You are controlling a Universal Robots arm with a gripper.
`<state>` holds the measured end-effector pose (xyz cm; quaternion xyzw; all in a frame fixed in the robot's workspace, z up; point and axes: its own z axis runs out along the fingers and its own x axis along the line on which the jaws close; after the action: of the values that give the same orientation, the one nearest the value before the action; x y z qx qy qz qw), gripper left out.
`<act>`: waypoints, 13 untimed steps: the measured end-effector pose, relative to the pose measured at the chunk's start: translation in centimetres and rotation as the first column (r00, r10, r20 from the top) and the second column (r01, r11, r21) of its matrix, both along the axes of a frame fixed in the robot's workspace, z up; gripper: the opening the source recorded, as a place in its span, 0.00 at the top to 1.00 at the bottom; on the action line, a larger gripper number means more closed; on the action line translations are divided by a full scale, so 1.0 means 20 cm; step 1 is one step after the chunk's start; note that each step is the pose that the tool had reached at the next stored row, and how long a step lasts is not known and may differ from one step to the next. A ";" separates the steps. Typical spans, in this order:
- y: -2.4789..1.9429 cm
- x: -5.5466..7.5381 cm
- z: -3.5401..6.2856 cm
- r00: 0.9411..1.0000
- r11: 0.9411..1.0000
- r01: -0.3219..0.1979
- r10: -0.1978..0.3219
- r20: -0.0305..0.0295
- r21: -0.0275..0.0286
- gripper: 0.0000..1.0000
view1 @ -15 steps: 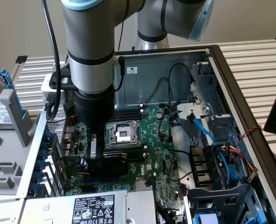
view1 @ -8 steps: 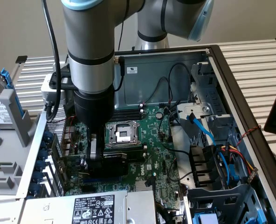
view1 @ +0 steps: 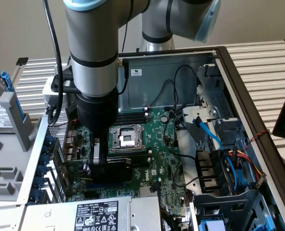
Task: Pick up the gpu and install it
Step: 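Insert the gpu into the slot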
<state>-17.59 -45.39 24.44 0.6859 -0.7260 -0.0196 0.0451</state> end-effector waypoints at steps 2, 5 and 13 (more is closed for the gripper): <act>0.000 0.00 0.000 1.000 1.000 0.000 0.000 0.000 0.000 0.73; 0.000 0.00 0.000 1.000 1.000 0.000 0.000 0.000 0.000 0.73; 0.000 0.00 -0.001 1.000 1.000 -0.002 0.002 0.014 0.000 0.73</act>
<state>-17.67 -45.39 24.42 0.6866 -0.7258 -0.0146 0.0399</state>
